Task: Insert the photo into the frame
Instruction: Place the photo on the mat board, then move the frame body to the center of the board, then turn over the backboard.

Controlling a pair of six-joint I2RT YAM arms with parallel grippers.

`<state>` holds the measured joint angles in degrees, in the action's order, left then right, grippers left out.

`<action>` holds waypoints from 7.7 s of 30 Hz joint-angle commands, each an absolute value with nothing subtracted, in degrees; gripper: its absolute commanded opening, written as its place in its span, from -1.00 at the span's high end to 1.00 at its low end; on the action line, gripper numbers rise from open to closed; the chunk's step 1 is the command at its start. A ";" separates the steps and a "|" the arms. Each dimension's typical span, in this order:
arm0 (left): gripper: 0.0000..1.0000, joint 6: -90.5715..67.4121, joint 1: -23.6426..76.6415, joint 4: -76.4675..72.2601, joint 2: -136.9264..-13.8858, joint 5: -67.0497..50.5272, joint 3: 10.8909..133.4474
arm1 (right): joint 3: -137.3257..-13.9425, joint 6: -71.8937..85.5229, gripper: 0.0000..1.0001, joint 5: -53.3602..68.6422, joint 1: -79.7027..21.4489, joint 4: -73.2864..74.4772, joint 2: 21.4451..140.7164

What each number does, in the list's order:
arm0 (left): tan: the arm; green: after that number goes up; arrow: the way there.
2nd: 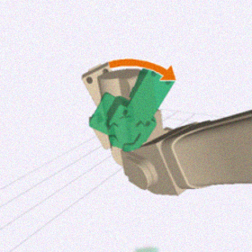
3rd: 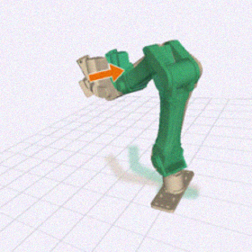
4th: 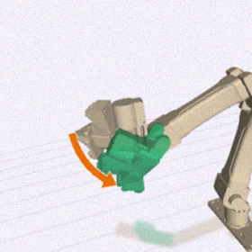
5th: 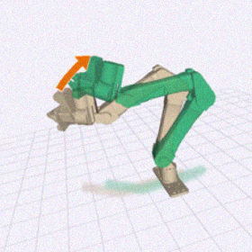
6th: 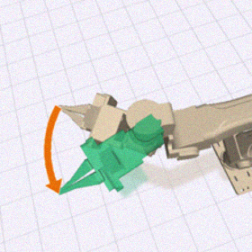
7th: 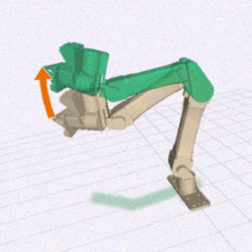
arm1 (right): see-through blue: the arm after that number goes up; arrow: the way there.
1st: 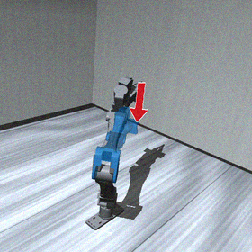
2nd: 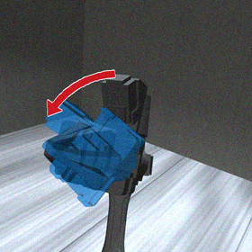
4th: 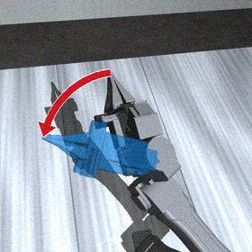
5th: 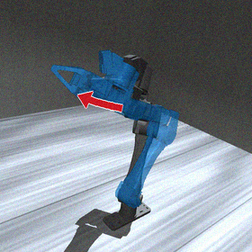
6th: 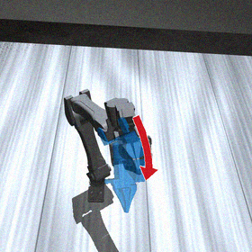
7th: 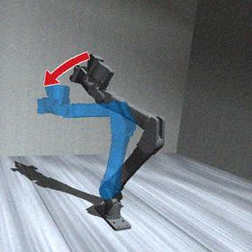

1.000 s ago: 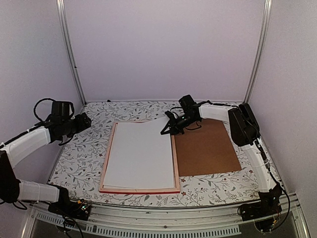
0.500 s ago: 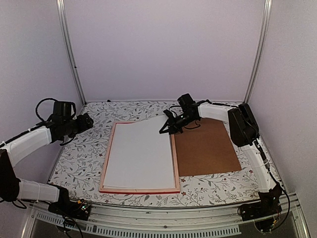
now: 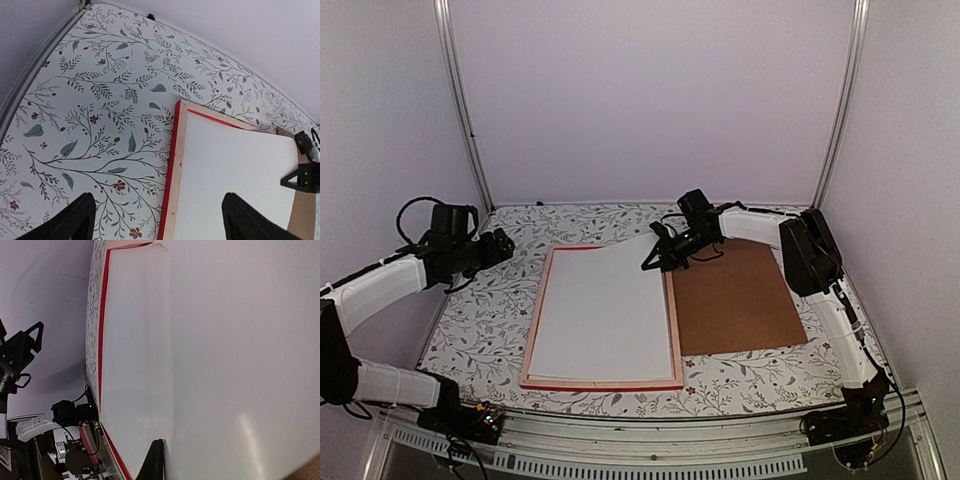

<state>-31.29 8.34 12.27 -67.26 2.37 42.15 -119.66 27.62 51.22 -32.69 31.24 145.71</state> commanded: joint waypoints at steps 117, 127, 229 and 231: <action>-0.92 -33.85 52.12 5.75 -94.00 -1.01 60.99 | -60.46 24.84 -0.38 -4.80 -25.35 24.87 95.49; -0.92 -29.46 61.62 8.26 -115.54 -4.18 82.49 | -55.01 23.27 -0.41 -6.44 -18.53 24.29 92.75; -0.93 -50.71 51.43 -4.27 -125.24 -16.02 80.56 | -42.89 27.74 -0.17 42.68 -4.75 5.80 85.16; -0.93 -50.41 51.52 -4.05 -125.24 -16.00 80.46 | -43.10 28.31 -0.14 44.39 -4.76 5.96 83.70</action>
<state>-51.70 50.54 -1.58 -124.81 -11.55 81.01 -43.11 25.76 28.84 -2.46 8.19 87.13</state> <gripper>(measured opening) 0.965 0.579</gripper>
